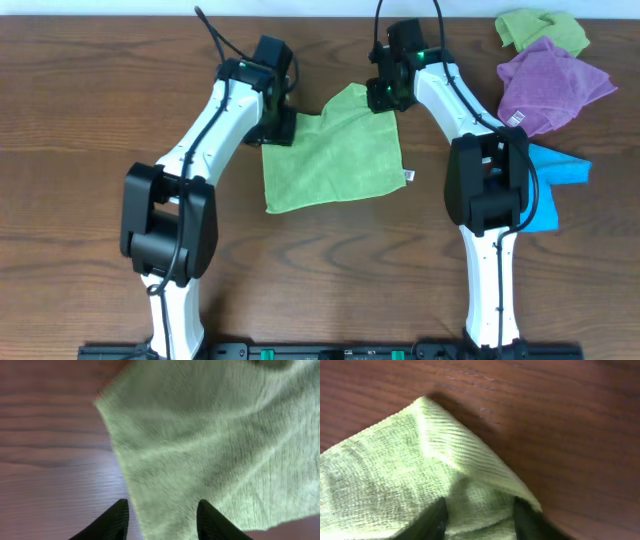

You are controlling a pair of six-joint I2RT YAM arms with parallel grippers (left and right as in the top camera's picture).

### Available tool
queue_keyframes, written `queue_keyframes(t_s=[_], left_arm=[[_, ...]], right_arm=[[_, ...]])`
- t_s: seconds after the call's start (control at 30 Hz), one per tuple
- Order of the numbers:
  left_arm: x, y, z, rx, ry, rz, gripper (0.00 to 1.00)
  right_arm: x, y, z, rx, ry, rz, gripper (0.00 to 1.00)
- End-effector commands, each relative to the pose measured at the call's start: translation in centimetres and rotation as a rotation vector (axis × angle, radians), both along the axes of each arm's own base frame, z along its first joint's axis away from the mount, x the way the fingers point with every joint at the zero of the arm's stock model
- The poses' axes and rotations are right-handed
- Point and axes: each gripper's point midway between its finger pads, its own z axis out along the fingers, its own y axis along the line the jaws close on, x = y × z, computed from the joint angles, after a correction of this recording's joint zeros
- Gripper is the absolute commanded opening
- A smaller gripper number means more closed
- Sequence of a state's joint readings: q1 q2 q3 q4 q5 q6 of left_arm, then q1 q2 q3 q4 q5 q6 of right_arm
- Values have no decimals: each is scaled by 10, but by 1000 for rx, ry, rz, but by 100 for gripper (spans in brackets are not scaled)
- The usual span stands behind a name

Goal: Fold the cloth

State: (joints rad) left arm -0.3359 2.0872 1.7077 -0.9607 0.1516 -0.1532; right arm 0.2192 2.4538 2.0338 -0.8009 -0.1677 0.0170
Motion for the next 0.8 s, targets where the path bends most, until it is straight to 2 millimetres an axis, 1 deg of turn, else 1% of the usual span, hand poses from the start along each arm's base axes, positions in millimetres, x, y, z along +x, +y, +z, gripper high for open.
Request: queue_keyframes(t_s=[0.0,0.07,0.17,0.3,0.33,0.4,0.47,0.53,0.6,0.63,0.67,0.7,0.73,0.77], left_arm=[[-19,-14,-24,-49,92,-38,40],[-25,-17,-30,-50,101,-49,40],[-30,-25,-36,-79,113,-59,40],[-33,-28,-44,-91,115,-55,41],[-33,-28,-46,-92,115,-51,40],[-33,-28,-51,-96,108,-44,40],[-33,-28,-53,-97,104,-45,40],[-31,-29,-55,-100,95,-45,40],[-28,-29,-56,-98,78,-45,39],[-25,-28,-56,-96,68,-39,38],[-21,-28,-55,-94,54,-30,39],[-17,-28,-55,-100,40,-20,39],[-13,-28,-54,-105,28,-15,39],[-10,-28,-53,-112,19,-12,39]], right_arm=[[11,-2,40,19,-76,-10,50],[14,-2,50,22,-101,-2,56],[16,-1,61,26,-125,-2,57],[17,1,70,34,-140,3,56],[17,3,72,35,-145,5,57],[17,7,80,37,-164,17,63],[18,10,87,35,-185,35,64],[18,12,90,27,-195,50,64],[16,13,89,25,-188,52,61],[13,13,88,26,-176,54,57],[10,13,86,23,-163,55,49],[6,13,84,18,-143,57,33],[2,13,82,15,-128,59,20],[-1,13,81,12,-113,61,1]])
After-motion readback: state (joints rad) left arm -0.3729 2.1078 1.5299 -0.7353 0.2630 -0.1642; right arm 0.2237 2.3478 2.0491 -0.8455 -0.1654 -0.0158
